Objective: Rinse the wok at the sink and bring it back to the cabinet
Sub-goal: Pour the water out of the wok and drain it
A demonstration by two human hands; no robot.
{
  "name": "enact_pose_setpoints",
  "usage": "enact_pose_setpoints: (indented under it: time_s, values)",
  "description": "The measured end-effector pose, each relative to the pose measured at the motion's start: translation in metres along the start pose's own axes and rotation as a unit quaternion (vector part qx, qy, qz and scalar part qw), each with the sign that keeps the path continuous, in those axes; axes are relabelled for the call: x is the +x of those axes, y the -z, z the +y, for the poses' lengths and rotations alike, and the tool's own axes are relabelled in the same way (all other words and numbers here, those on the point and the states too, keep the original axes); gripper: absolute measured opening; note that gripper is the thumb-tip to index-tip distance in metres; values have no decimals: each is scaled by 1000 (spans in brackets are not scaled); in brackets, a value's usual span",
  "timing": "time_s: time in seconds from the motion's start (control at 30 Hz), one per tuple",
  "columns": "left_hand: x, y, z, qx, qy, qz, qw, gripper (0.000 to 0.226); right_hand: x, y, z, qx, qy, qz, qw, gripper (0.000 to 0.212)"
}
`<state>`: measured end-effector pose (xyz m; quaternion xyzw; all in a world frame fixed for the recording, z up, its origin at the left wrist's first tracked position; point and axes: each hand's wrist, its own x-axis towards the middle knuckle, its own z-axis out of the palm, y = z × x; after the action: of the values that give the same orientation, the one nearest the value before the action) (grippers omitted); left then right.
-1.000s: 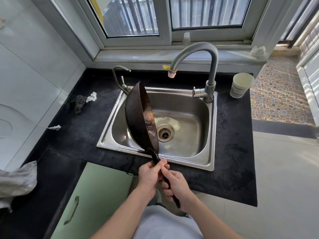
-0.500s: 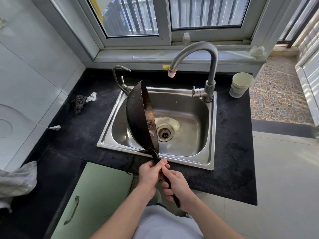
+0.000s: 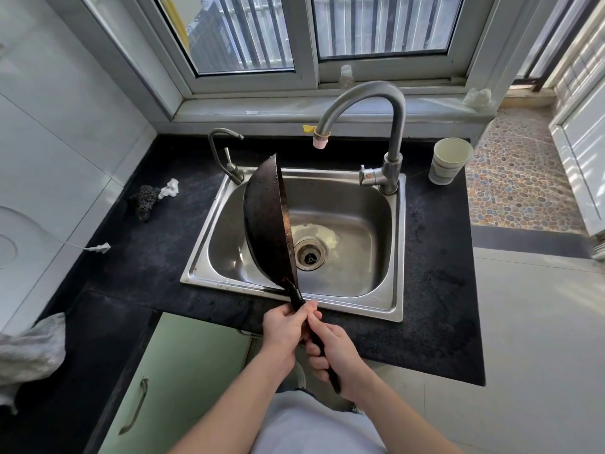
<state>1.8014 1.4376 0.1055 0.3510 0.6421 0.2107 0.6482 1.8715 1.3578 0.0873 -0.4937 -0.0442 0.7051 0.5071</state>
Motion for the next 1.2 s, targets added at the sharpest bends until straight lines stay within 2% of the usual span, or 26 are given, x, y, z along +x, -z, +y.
enact_pose_setpoints:
  time_s: [0.8,1.1,1.2]
  values:
    - [4,14,0,13,-7,-35,999,11,-1,-13,4,21,-6,25,999,36]
    - [15,44,0,-32,29,-99,994,16,7,-40,18,-68,66,94,991,34]
    - [22,60,-2,-36,57,-141,988,21,14,-51,29,-181,109,162,964,34]
